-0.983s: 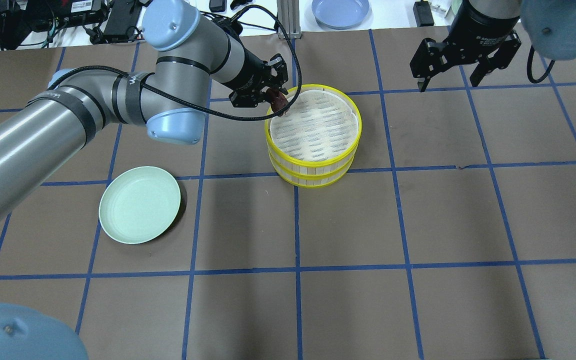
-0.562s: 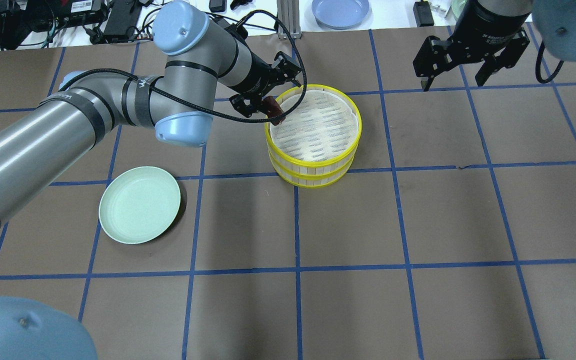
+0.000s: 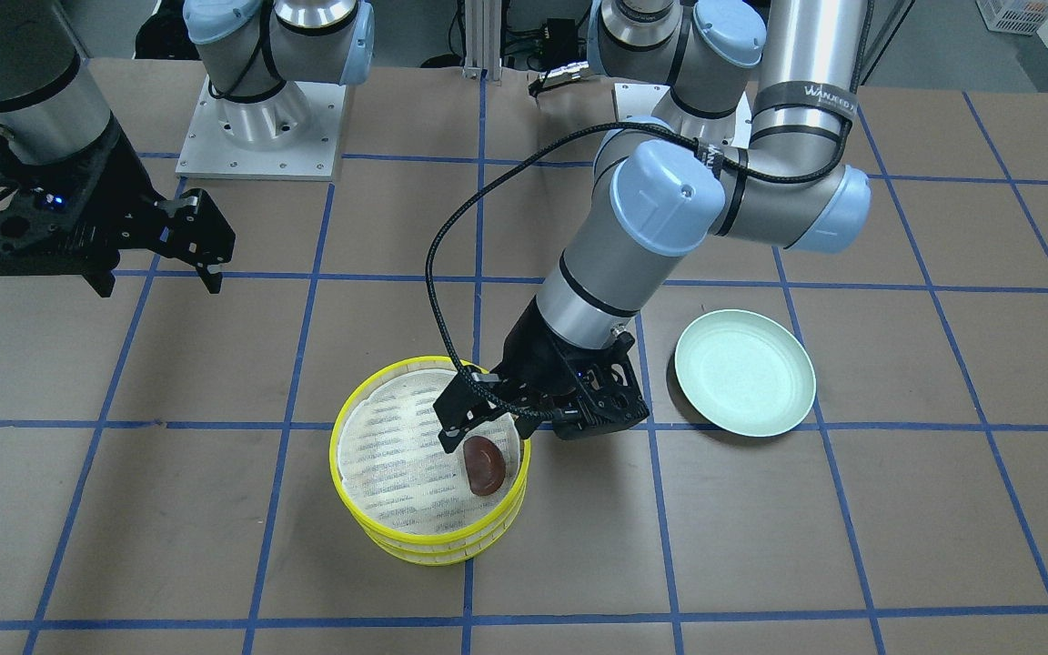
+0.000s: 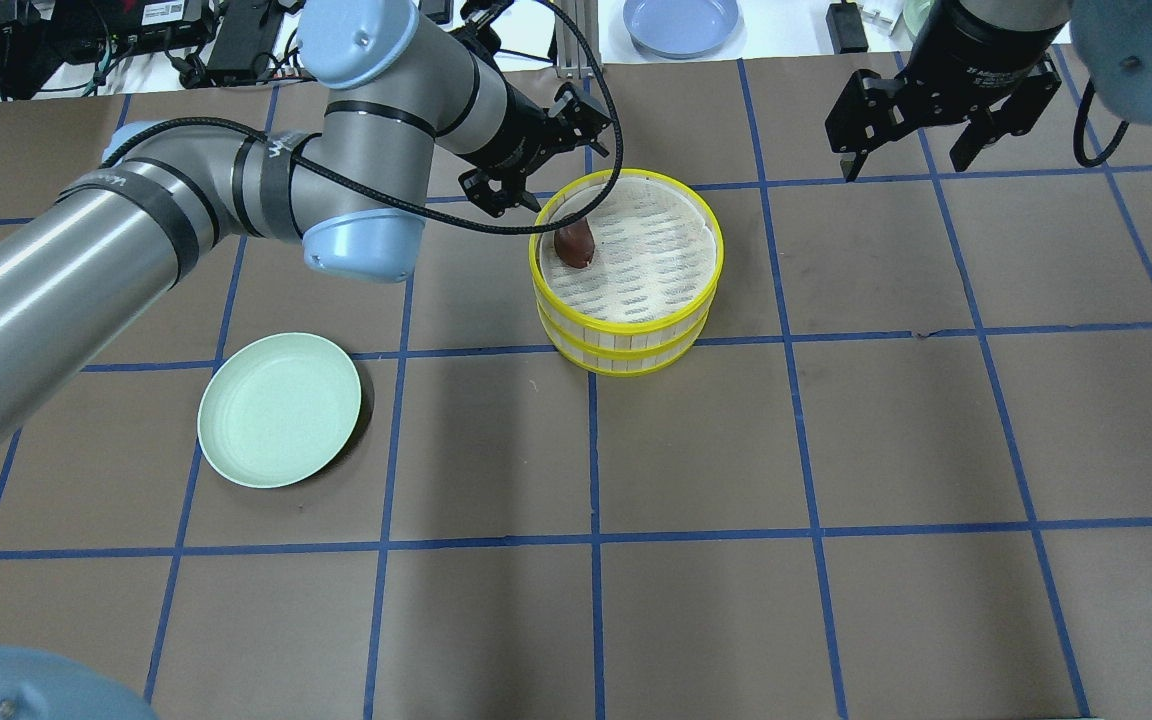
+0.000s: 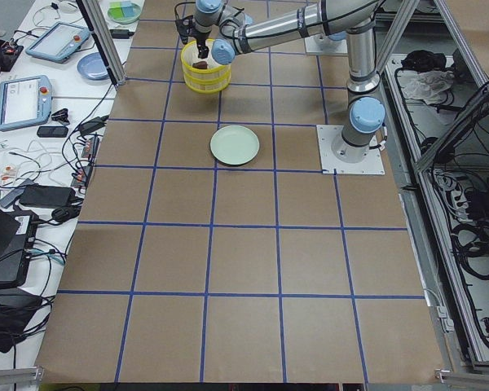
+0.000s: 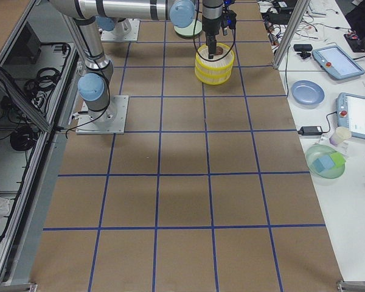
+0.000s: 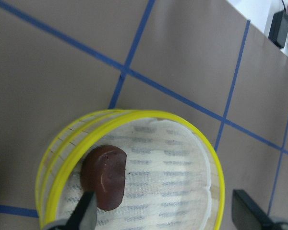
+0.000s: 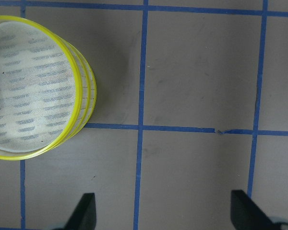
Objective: Stack buns with steamer
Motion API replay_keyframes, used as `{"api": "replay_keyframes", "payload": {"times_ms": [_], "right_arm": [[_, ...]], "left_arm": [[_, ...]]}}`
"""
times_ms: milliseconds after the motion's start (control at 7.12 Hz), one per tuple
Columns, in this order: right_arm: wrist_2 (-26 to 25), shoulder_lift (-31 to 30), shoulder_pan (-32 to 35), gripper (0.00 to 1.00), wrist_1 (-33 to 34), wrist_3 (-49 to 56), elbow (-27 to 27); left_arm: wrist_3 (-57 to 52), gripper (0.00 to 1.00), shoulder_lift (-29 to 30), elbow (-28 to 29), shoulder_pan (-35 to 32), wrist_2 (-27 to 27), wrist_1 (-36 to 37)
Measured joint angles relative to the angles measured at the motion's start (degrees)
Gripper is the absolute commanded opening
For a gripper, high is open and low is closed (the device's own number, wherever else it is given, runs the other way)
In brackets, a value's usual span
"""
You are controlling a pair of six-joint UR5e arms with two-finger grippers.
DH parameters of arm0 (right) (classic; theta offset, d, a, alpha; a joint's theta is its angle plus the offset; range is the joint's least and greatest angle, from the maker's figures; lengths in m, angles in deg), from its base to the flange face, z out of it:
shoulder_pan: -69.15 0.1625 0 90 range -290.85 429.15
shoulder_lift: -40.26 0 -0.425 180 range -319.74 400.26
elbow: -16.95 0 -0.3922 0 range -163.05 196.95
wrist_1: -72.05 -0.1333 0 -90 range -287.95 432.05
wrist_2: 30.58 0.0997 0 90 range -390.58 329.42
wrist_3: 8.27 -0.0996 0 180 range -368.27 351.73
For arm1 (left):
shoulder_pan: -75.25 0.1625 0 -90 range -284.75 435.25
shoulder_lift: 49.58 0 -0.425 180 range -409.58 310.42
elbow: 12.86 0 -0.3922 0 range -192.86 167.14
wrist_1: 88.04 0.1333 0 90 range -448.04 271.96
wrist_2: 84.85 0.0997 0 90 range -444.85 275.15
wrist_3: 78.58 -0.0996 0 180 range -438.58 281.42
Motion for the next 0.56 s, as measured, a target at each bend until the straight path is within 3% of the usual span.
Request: {"api": "replay_keyframes", "payload": {"times_ms": [281, 562], "right_arm": [[0.1, -0.1, 0.0, 1.0, 0.0, 0.0, 0.0], [0.1, -0.1, 0.1, 1.0, 0.0, 0.0, -0.1]], "left_arm": [[-15.9, 1.0, -3.9, 6.6, 3.7, 10.1, -18.7], [-25.5, 1.0, -8.0, 8.7, 7.0, 18.0, -29.1]]}}
